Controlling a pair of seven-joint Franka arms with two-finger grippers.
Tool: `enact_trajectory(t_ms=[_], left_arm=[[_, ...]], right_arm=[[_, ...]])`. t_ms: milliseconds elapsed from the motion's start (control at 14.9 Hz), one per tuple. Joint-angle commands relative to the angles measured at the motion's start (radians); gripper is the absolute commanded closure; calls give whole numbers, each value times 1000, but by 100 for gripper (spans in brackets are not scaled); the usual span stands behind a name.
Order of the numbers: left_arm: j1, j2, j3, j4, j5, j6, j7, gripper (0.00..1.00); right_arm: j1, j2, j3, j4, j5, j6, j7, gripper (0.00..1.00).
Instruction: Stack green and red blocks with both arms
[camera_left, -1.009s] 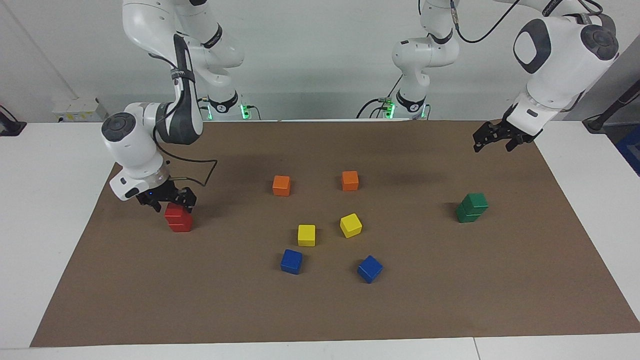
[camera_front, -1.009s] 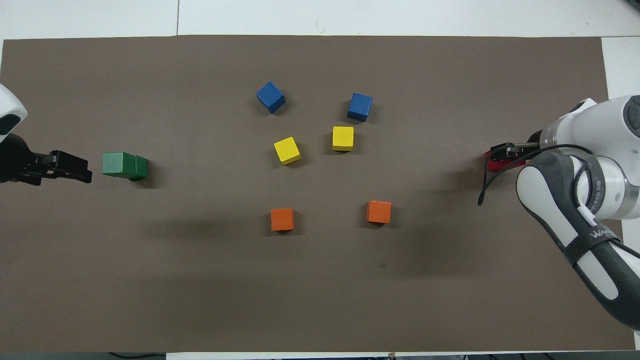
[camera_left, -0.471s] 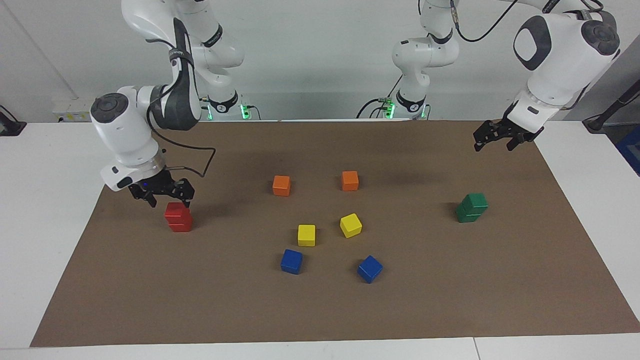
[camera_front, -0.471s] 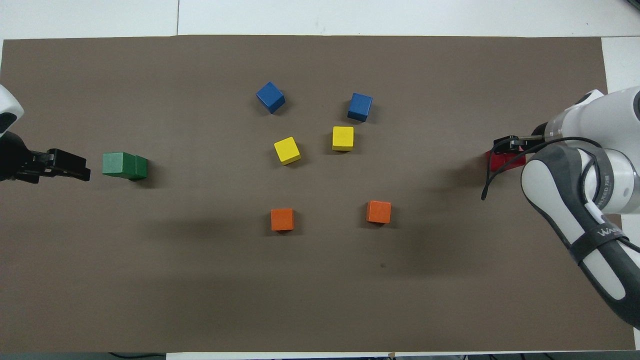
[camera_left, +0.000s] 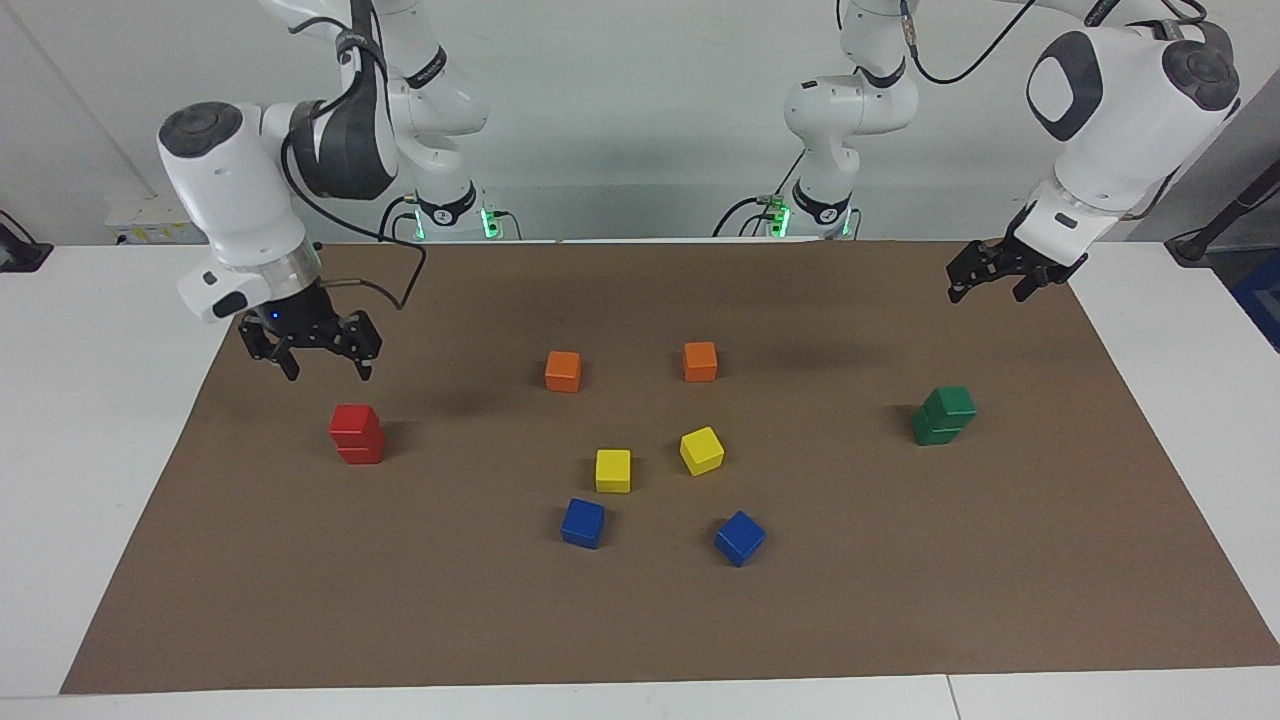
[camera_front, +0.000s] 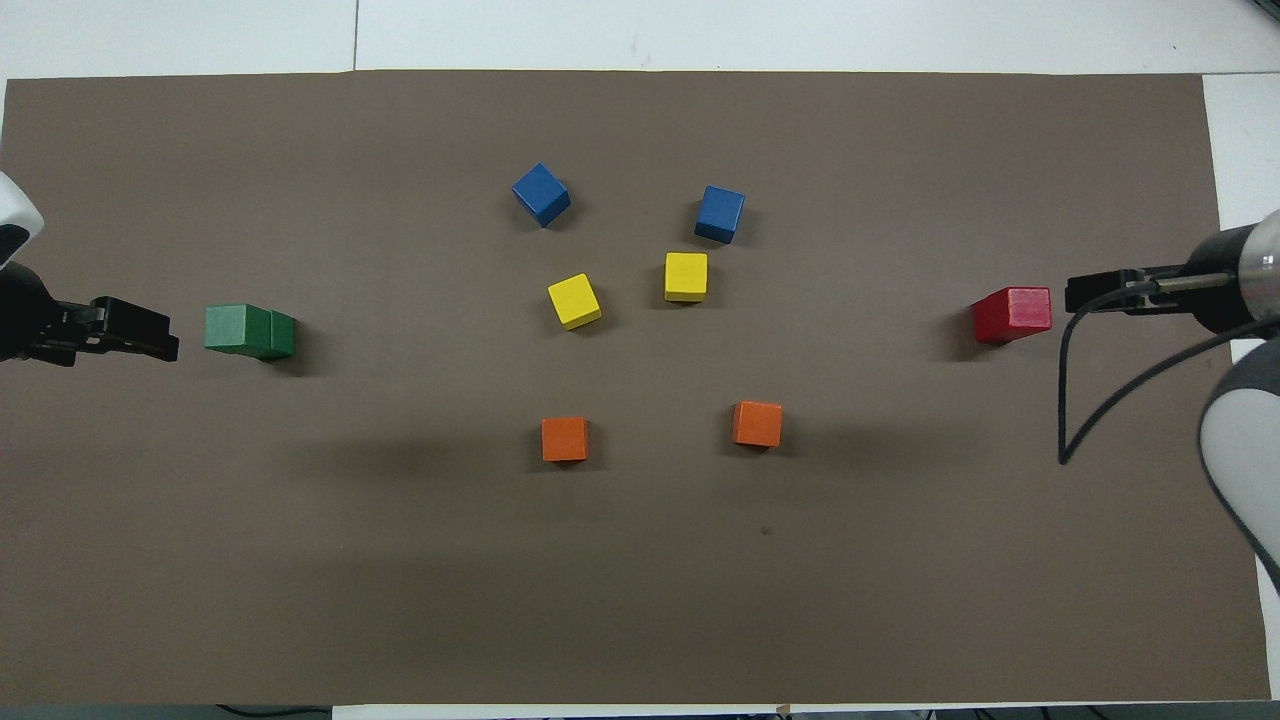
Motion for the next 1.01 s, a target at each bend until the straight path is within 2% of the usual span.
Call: enact_trajectory(t_ms=[0, 269, 673, 942], left_arm=[[-4, -12, 7, 2, 11, 0, -10, 0], [-5, -18, 7, 0, 11, 0, -10, 0], [-5, -19, 7, 2, 11, 0, -10, 0], [-4, -19, 7, 0, 11, 0, -10, 0]], right_arm=[[-6, 16, 0, 124, 17, -161, 9, 0], [-14, 37, 0, 212, 3, -297, -1, 0], [15, 40, -56, 218, 12, -305, -15, 0], [8, 40, -56, 220, 14, -305, -14, 0]])
